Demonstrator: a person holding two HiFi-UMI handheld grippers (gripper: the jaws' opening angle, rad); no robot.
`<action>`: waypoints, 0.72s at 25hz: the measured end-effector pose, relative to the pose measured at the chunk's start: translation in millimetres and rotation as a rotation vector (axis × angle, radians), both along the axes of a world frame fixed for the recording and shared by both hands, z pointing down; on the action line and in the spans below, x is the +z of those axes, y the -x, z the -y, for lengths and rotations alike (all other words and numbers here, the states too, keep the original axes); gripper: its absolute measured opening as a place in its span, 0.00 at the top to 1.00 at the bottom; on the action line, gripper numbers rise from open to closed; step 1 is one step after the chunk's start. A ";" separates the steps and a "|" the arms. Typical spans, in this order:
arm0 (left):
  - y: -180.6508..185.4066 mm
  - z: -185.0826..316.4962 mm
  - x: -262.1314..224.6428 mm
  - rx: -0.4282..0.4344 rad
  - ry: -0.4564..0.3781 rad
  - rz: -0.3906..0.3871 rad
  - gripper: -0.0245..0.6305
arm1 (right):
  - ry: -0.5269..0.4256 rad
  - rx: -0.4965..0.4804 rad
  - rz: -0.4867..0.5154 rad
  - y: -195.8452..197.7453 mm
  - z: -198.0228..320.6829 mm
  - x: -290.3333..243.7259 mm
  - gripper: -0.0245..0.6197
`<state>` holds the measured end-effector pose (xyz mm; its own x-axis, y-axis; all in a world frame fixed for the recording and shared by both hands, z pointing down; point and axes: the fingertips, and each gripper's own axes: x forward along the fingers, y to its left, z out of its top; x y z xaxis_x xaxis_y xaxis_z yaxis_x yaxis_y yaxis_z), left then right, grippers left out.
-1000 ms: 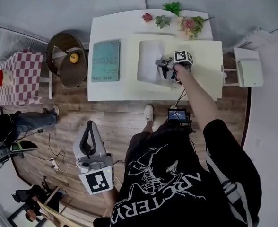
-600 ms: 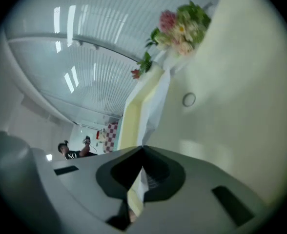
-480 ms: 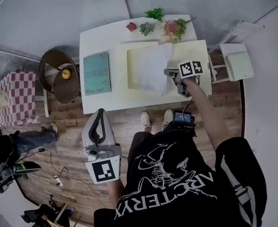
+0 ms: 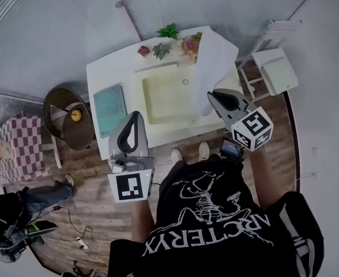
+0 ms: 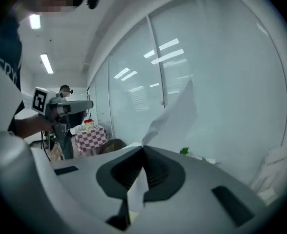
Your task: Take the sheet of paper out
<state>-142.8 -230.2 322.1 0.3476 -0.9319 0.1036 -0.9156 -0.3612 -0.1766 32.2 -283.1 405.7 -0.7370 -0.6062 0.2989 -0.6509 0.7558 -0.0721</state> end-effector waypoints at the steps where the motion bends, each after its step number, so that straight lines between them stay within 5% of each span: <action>1: -3.1 3.4 -1.9 0.011 -0.004 0.002 0.95 | -0.066 0.021 -0.008 2.9 -1.6 -17.0 0.94; 8: -2.2 21.8 -13.4 0.018 -0.049 0.044 0.95 | -0.382 0.113 -0.024 19.9 0.9 -92.5 0.94; 18: 5.8 20.0 -20.9 -0.005 -0.087 0.073 0.95 | -0.393 0.123 0.002 23.0 -3.4 -110.2 0.94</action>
<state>-148.6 -250.2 301.2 0.3376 -0.9401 0.0470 -0.9007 -0.3372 -0.2738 9.2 -279.7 295.5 -0.6524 -0.7574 0.0255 -0.7382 0.6427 0.2048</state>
